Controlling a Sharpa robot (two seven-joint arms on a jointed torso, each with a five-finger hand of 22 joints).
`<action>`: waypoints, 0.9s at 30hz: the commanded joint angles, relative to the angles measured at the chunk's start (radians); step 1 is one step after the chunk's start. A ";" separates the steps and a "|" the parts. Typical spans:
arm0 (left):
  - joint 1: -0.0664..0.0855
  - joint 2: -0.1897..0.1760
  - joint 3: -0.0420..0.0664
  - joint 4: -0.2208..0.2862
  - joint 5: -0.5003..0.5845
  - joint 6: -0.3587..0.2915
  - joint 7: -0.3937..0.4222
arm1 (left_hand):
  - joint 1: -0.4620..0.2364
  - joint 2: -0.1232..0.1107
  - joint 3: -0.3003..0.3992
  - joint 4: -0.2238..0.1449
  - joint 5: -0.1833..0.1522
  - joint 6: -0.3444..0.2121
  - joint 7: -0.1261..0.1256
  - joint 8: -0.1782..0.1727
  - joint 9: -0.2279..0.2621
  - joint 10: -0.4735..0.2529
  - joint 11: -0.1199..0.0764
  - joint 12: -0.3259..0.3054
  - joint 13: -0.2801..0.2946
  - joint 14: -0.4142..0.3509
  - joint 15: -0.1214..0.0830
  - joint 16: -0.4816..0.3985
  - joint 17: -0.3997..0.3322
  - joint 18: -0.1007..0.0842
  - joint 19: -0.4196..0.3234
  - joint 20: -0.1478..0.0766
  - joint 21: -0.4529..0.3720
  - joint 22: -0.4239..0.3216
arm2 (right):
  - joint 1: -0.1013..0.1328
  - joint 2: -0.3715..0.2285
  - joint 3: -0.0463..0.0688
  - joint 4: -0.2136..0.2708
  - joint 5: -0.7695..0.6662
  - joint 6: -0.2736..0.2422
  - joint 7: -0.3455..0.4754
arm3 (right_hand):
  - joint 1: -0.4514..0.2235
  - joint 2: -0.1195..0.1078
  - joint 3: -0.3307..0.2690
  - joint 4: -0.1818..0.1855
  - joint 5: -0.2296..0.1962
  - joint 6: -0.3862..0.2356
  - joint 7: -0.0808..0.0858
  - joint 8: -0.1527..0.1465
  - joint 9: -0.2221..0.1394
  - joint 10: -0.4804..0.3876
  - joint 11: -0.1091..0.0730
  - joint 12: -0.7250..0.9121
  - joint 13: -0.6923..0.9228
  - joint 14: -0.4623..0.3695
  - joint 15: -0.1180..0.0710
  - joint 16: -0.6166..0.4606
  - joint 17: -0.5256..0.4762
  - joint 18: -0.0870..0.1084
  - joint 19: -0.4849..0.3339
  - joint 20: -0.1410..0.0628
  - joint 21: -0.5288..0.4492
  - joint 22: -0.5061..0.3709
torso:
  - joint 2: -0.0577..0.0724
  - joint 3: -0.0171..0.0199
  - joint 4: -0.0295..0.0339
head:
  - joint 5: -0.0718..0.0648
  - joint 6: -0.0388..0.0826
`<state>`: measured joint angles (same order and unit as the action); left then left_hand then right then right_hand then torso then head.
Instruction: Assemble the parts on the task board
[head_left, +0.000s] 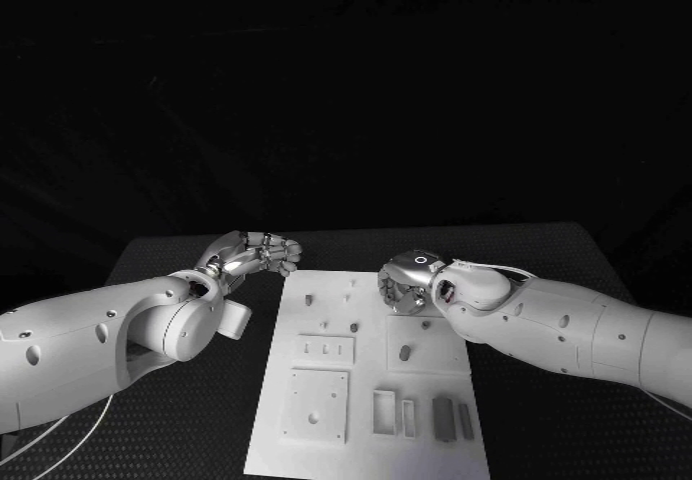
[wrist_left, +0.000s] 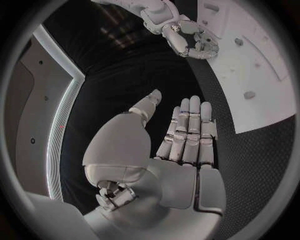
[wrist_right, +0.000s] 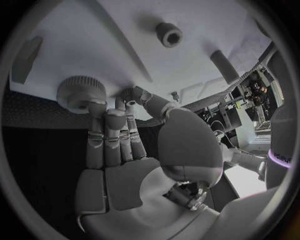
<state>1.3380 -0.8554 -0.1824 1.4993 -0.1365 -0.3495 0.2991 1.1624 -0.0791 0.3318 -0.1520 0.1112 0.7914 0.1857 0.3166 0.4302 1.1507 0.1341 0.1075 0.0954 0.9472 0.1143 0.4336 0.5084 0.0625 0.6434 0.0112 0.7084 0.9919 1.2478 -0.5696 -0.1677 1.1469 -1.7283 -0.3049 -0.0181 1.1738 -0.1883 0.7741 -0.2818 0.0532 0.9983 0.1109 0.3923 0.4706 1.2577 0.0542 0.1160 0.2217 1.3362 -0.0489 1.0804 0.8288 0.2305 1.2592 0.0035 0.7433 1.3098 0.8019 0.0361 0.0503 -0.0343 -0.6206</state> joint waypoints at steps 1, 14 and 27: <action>0.000 0.002 0.001 0.002 0.005 0.017 0.007 | -0.011 0.002 0.002 -0.006 -0.006 0.003 0.006 -0.007 -0.001 0.006 0.000 -0.007 -0.002 0.008 -0.002 -0.004 0.001 0.012 0.007 0.001 0.006 -0.001 | -0.013 0.002 -0.009 0.004 -0.029 0.018 -0.015 | 0.002 0.013 0.008 0.001 -0.004 0.021 -0.004 0.012 0.010 0.067 -0.008 0.012 0.016 -0.007 -0.016 0.005 -0.003 0.031 -0.004 0.003 0.005 0.018 | 0.000 -0.0001 0.0008 | -0.001 0.002; 0.000 0.000 0.001 0.005 0.005 0.016 0.007 | -0.014 0.002 0.005 -0.010 -0.006 0.003 0.006 -0.007 -0.002 0.006 0.000 -0.009 -0.002 0.008 -0.002 -0.004 0.002 0.012 0.007 0.001 0.007 -0.001 | -0.013 0.001 -0.008 0.029 -0.061 -0.073 -0.090 | -0.002 0.013 0.019 -0.003 -0.005 0.048 -0.016 0.024 0.026 0.095 -0.024 0.025 0.044 -0.008 -0.032 0.015 -0.009 0.031 0.000 -0.006 0.023 0.021 | 0.002 -0.0021 0.0020 | -0.006 0.011; 0.000 0.000 0.001 0.007 0.005 0.014 0.008 | -0.021 0.002 0.010 -0.017 -0.006 0.001 0.007 -0.009 -0.003 0.005 0.001 -0.013 -0.002 0.008 -0.002 -0.006 0.004 0.012 0.007 0.001 0.008 -0.001 | -0.010 0.039 -0.005 0.041 -0.104 -0.186 -0.178 | -0.003 0.007 0.030 -0.003 -0.005 0.053 -0.018 0.023 0.032 0.096 -0.026 0.023 0.056 -0.009 -0.034 0.019 -0.015 0.031 0.001 -0.011 0.034 0.021 | 0.003 -0.0010 0.0008 | -0.002 0.028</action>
<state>1.3379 -0.8569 -0.1822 1.5029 -0.1358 -0.3478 0.2989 1.1497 -0.0764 0.3429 -0.1631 0.1112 0.7914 0.1857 0.3128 0.4285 1.1507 0.1341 0.0997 0.0946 0.9508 0.1107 0.4336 0.5110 0.0586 0.6434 0.0112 0.7123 0.9920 1.2370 -0.5367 -0.1733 1.1900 -1.7909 -0.4282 -0.1420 1.1730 -0.1777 0.7966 -0.2844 0.0463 1.0429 0.0943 0.4132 0.5010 1.2605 0.0515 0.1378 0.2768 1.3399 -0.0630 1.0957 0.8154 0.2311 1.2610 -0.0025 0.7726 1.3097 0.8043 0.0352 0.0519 -0.0368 -0.5963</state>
